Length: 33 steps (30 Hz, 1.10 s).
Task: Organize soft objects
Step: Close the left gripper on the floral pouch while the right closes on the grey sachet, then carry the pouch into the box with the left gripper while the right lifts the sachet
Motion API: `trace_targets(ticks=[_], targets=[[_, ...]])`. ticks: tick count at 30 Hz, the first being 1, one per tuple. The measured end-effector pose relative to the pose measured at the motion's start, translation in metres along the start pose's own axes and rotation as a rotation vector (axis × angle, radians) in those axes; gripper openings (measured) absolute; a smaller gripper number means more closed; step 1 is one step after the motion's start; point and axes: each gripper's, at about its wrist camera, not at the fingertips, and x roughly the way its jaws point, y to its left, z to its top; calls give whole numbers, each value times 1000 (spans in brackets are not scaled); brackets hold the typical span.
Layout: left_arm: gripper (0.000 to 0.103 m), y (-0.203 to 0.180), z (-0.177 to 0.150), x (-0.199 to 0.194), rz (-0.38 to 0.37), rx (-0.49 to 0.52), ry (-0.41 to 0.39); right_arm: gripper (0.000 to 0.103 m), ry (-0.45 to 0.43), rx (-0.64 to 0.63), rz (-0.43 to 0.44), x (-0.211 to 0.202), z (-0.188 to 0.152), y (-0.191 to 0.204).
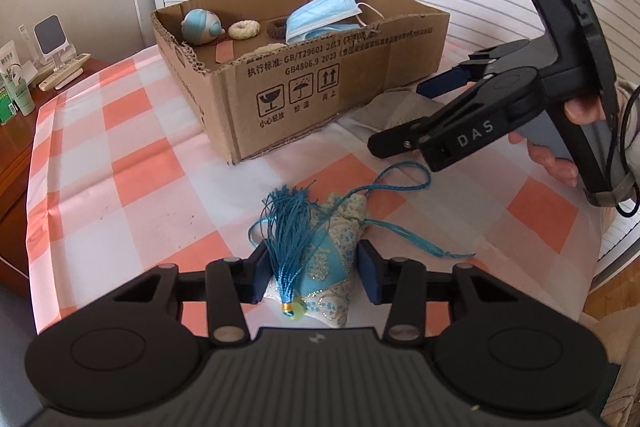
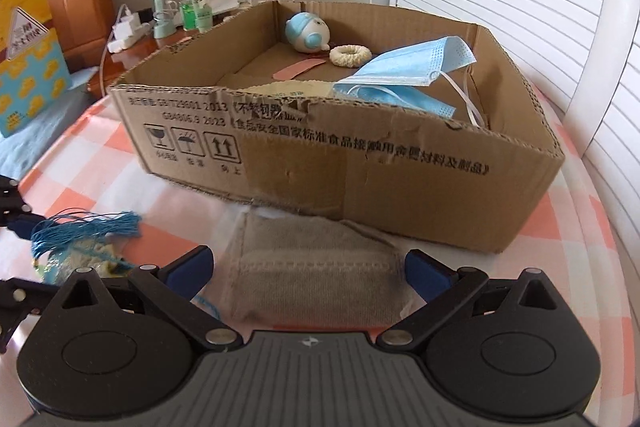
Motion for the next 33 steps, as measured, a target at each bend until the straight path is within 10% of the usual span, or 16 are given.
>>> trace_targets(ticks=[12, 33], targets=[[33, 4, 1, -3, -11, -46, 2, 61, 1, -14, 8, -22, -2, -2], [32, -15, 69, -64, 27, 87, -102, 59, -152, -104, 43, -107, 11, -15]])
